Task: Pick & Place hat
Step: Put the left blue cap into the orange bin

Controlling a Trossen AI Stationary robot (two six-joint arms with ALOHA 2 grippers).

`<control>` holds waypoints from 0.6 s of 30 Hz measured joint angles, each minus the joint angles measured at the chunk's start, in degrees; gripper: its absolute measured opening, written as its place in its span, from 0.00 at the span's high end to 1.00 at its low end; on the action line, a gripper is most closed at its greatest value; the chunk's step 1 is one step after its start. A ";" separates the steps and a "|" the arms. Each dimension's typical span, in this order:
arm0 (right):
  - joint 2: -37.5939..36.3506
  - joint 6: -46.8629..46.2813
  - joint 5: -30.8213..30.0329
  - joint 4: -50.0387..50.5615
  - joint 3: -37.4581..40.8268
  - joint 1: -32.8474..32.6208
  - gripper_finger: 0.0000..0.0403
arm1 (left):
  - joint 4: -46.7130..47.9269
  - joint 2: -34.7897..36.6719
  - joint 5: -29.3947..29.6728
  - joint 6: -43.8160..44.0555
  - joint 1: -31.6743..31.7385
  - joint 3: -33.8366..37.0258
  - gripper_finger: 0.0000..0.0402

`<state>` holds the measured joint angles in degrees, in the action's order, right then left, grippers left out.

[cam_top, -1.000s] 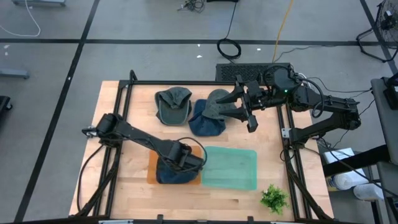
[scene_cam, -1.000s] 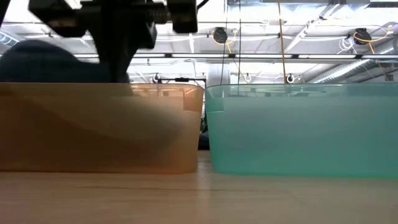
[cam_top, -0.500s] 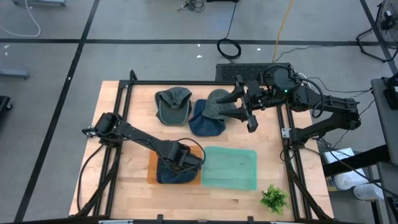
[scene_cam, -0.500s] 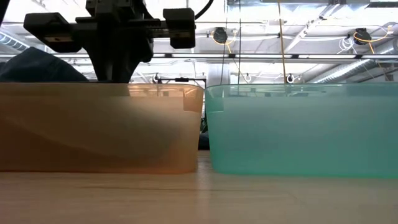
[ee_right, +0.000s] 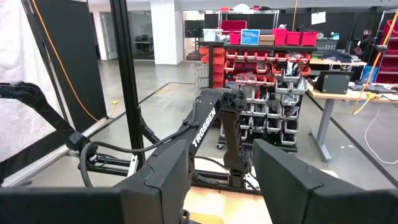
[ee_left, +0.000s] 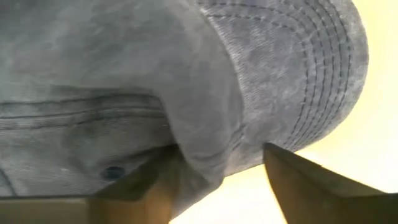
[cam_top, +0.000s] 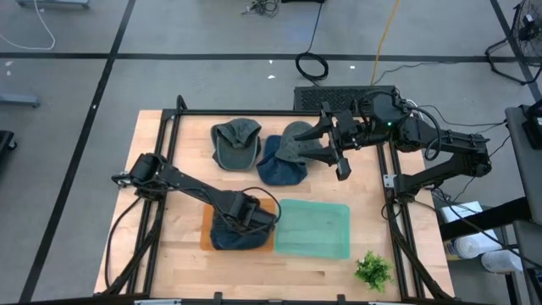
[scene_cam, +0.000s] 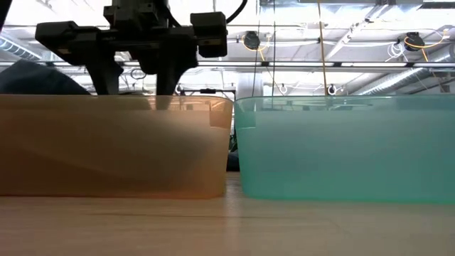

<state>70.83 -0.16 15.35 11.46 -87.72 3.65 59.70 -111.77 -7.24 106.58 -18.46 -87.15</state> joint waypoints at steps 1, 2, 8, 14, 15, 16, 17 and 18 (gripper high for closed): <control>0.00 0.00 -0.01 0.00 0.00 -0.01 0.58 | -0.01 0.00 -0.10 -0.27 0.02 0.00 0.36; 0.00 0.00 -0.02 0.00 0.00 0.01 0.58 | 0.07 0.00 -0.12 -0.87 0.02 -0.06 0.32; 0.00 0.55 -0.01 0.00 0.00 0.00 0.58 | 0.15 0.26 -1.44 -6.61 0.50 -0.24 0.18; 0.00 1.84 -0.02 0.00 0.00 0.01 0.58 | 0.40 3.25 -2.14 -10.57 1.88 -0.24 0.12; 0.00 1.84 -0.02 0.00 0.00 0.01 0.58 | 0.59 4.09 -1.56 -11.71 2.15 -0.24 0.12; 0.01 1.85 -0.01 0.02 0.00 0.01 0.58 | 0.76 4.86 -0.97 -12.72 2.46 -0.24 0.12; 0.00 1.86 -0.02 0.02 0.00 0.01 0.58 | 0.91 5.71 -0.52 -13.58 2.85 -0.26 0.12; 0.00 1.87 -0.02 0.02 0.00 0.01 0.58 | 1.05 6.62 -0.28 -14.74 3.15 -0.26 0.12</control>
<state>70.83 1.71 15.33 11.49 -87.72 3.66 60.74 -105.15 -7.52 91.84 -15.31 -87.42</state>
